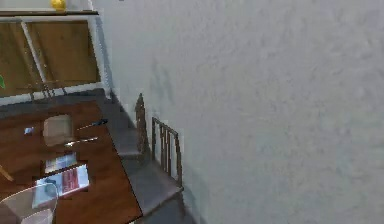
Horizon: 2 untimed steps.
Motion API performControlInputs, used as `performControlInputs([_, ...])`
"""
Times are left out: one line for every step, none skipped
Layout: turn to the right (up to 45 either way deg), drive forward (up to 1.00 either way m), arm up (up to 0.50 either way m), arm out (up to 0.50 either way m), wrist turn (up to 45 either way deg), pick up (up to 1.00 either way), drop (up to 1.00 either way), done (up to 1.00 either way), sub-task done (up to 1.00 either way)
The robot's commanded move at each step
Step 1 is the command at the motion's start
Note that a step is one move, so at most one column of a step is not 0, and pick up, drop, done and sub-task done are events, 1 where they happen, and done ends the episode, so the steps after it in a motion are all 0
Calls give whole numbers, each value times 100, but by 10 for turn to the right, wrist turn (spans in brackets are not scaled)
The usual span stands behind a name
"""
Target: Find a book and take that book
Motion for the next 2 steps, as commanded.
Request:
performControlInputs([0, 40, 0, 0, 0, 0, 0, 0, 0])
performControlInputs([-450, 0, 0, 0, 0, 0, 0, 0, 0])
